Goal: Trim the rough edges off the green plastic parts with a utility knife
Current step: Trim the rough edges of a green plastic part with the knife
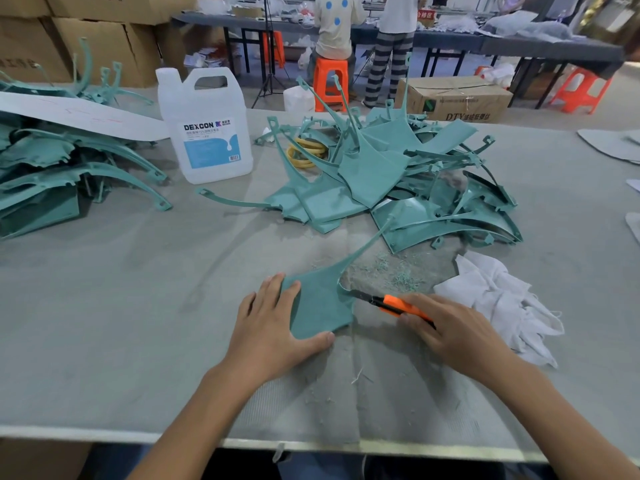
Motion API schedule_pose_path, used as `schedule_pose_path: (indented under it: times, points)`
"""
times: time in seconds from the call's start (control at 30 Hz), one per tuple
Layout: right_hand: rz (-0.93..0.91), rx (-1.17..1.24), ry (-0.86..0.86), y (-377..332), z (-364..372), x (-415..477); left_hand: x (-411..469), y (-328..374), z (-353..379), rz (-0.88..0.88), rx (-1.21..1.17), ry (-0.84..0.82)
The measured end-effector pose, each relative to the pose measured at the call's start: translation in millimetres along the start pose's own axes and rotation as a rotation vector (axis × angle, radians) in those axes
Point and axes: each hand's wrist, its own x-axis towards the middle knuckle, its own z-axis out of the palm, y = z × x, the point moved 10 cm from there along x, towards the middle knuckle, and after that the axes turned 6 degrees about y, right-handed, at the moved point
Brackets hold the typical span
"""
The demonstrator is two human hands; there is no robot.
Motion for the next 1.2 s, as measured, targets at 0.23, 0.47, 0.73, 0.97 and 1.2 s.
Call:
schedule_pose_path:
  times: [0.23,0.47,0.73,0.97,1.2]
  points:
    - [-0.048,-0.034,0.016,-11,-4,-5,0,0,-1,-0.001,0.009,0.016]
    - [-0.005,-0.038,0.181,-22,-9,-11,0,-2,0,-0.014,-0.005,0.035]
    - [-0.164,-0.113,0.244,-33,-18,-25,0,0,-1,-0.010,-0.007,0.017]
    - [-0.208,-0.159,0.282,-30,-10,-25,-1,0,-2,-0.015,-0.026,0.007]
    - [0.084,0.109,0.336,5,-21,-15,-2,-1,-1,-0.010,-0.008,-0.055]
